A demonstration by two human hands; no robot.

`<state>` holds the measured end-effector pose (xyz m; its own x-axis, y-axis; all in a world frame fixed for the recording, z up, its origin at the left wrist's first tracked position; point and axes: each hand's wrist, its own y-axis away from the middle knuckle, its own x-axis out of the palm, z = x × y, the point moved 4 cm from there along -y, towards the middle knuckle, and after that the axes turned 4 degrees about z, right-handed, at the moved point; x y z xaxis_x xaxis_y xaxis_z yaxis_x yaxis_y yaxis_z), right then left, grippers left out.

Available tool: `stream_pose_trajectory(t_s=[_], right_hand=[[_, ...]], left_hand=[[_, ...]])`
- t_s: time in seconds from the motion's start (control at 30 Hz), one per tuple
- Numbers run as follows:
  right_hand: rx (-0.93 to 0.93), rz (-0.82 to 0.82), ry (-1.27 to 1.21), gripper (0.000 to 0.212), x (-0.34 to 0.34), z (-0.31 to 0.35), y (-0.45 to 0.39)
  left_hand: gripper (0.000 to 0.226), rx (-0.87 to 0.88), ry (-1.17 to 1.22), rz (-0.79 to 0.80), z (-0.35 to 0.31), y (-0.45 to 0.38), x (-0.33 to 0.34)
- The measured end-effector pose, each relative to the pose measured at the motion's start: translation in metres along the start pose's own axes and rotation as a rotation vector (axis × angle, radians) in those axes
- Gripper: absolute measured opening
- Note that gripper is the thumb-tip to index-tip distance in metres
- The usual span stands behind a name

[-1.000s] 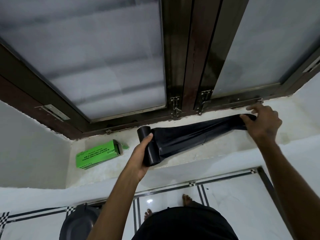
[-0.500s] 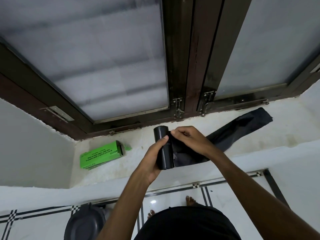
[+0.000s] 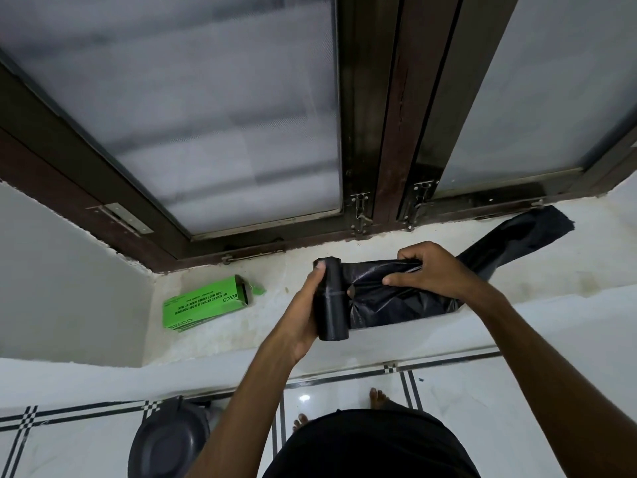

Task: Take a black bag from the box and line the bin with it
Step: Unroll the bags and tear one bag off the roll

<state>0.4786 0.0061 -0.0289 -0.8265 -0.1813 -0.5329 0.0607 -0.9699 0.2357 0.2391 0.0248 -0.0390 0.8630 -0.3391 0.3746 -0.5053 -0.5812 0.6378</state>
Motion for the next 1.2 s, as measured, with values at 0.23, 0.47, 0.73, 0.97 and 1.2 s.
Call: stream_pose_trajectory(t_s=[0.23, 0.47, 0.73, 0.97, 1.2], right_hand=[[0.097, 0.076, 0.159, 0.027, -0.009, 0.003, 0.0], [0.073, 0.109, 0.049, 0.022, 0.034, 0.037, -0.014], [0.197, -0.062, 0.178, 0.022, 0.05, 0.025, -0.015], [0.206, -0.318, 0.39, 0.019, 0.042, 0.039, -0.02], [0.28, -0.22, 0.032, 0.041, 0.037, 0.041, -0.021]], left_hand=[[0.058, 0.047, -0.138, 0.002, -0.001, -0.001, 0.005], [0.052, 0.081, -0.205, 0.046, -0.008, 0.003, 0.014], [0.054, 0.106, -0.215, -0.002, -0.001, 0.005, 0.016], [0.059, 0.206, -0.059, -0.02, -0.024, 0.007, 0.018], [0.039, 0.246, 0.208, -0.12, -0.026, 0.006, 0.005]])
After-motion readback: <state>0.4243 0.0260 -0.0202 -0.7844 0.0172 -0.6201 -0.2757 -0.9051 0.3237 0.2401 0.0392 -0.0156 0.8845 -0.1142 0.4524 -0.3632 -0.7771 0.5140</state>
